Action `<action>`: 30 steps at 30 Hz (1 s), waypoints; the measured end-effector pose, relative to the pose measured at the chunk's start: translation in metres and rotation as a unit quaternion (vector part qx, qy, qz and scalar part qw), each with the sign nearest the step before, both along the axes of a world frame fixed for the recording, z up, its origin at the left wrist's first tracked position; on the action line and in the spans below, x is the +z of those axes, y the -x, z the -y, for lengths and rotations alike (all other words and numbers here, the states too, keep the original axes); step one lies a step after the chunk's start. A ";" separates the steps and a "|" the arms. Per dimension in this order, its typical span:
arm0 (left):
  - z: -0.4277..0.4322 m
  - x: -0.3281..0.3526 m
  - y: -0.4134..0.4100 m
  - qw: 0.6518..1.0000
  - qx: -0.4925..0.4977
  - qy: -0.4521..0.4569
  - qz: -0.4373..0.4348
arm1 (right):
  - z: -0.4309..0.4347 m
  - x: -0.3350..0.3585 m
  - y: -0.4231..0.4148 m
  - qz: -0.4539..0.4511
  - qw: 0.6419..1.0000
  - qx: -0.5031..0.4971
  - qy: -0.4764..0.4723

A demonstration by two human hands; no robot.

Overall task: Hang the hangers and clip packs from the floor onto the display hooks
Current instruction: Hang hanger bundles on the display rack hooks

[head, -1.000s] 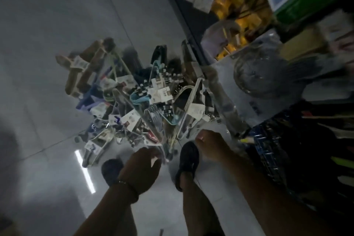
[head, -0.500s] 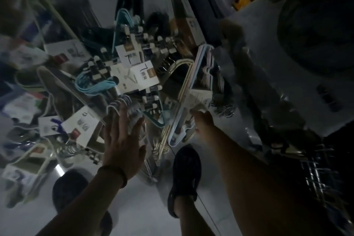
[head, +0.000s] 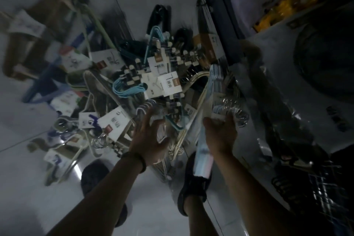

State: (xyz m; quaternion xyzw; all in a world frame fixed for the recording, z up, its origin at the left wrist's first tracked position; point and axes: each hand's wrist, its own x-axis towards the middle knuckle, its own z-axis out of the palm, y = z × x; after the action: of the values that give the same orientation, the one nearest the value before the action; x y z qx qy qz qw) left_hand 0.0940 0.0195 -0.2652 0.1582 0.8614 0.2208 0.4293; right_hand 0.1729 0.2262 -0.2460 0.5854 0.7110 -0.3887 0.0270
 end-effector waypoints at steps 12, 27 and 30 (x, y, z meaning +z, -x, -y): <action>0.045 0.106 -0.027 0.666 0.510 -0.403 0.366 | 0.145 0.103 0.026 -0.116 0.921 0.367 -0.060; 0.133 0.021 0.030 0.608 0.663 -0.241 0.364 | 0.182 0.015 0.074 0.139 0.805 0.572 -0.068; 0.134 0.003 0.019 0.659 0.663 -0.130 0.330 | 0.196 -0.001 0.058 0.170 0.789 0.589 -0.051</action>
State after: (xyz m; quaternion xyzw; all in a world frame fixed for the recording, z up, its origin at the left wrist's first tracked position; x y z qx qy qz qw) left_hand 0.0751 -0.1146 -0.2627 -0.4839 0.5026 0.5944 0.3999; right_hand 0.1145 0.0300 -0.2470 0.1109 0.9206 -0.1543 0.3411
